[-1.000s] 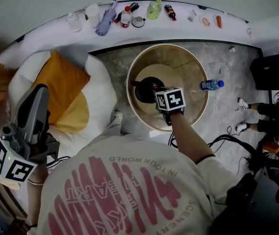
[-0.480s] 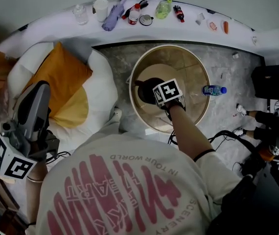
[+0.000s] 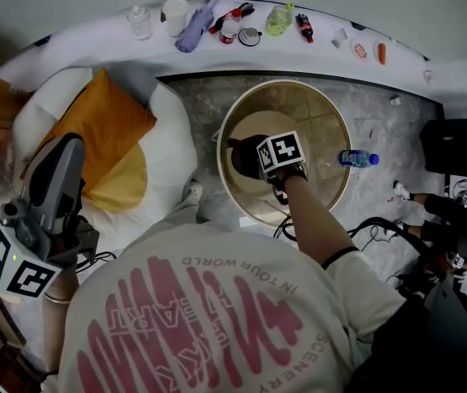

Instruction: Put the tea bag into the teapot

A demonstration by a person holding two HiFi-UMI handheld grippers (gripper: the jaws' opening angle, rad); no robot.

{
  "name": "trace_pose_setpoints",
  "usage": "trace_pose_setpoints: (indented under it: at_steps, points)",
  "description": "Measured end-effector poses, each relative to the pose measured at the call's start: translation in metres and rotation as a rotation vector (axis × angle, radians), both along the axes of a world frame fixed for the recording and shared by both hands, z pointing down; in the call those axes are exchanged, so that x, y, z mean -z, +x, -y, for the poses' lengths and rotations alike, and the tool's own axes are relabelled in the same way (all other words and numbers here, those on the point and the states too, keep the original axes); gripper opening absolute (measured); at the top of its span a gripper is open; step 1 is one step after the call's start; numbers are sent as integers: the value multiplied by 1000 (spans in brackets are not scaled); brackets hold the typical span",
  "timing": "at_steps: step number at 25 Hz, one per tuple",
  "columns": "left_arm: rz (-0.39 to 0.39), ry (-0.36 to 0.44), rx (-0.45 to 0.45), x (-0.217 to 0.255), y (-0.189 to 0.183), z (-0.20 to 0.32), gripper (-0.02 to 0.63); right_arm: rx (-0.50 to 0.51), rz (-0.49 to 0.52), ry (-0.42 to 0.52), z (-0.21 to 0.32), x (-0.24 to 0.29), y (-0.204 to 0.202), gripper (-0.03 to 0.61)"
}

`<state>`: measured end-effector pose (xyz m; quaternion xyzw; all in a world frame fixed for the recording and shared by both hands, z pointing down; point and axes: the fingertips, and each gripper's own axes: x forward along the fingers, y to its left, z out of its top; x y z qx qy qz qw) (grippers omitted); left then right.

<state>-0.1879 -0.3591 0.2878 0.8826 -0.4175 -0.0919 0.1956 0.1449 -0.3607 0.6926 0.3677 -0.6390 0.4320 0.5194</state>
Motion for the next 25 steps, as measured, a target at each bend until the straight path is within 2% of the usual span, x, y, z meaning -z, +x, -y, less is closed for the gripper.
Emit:
trace_pose_setpoints:
  at_steps: [8,18,25]
  points:
    - [-11,-1,-4,1,0,0,9,-13,11,26,-1,3,-1,21]
    - [-22,13,-20,6,3,2,9,-100,77,59,-1,19,8,109]
    - [-39,32,-65,9,11,2,9,-204,136,113,-8,39,16,120]
